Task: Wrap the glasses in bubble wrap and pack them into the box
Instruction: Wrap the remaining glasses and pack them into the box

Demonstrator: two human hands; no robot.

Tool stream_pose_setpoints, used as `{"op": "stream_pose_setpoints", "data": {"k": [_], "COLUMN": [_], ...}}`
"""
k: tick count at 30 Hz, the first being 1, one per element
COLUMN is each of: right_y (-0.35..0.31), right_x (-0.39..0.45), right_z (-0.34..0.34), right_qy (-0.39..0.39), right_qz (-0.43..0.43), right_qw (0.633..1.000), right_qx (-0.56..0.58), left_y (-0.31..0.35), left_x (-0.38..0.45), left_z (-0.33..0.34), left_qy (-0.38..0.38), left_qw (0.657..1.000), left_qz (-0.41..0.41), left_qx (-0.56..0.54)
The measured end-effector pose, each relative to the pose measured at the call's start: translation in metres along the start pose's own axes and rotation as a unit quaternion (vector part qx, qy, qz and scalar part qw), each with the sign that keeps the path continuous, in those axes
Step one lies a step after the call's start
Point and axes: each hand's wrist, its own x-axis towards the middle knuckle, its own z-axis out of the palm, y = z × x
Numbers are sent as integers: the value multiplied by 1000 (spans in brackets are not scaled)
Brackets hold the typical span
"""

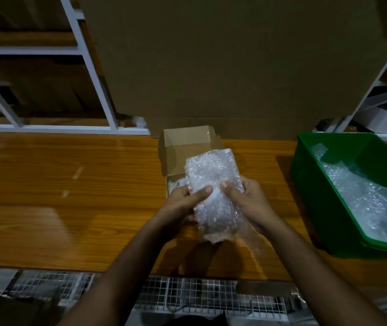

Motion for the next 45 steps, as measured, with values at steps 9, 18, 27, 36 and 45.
{"op": "stream_pose_setpoints", "data": {"k": [9, 18, 27, 36, 45], "right_y": [-1, 7, 21, 13, 25], "right_x": [-13, -11, -4, -23, -39], "right_z": [-20, -17, -18, -13, -9], "right_qy": [-131, -80, -28, -74, -125], "right_qz": [26, 63, -18, 115, 156], "right_qw": [991, 976, 998, 976, 969], "right_qx": [10, 194, 61, 169, 145], "left_y": [7, 22, 8, -25, -40], "left_x": [6, 4, -12, -9, -17], "left_z": [-17, -14, 1, -2, -18], "left_qy": [44, -19, -42, 60, 10], "left_qw": [987, 986, 997, 996, 991], "left_qz": [70, 116, -57, 49, 81], "left_qx": [139, 114, -42, 49, 103]}}
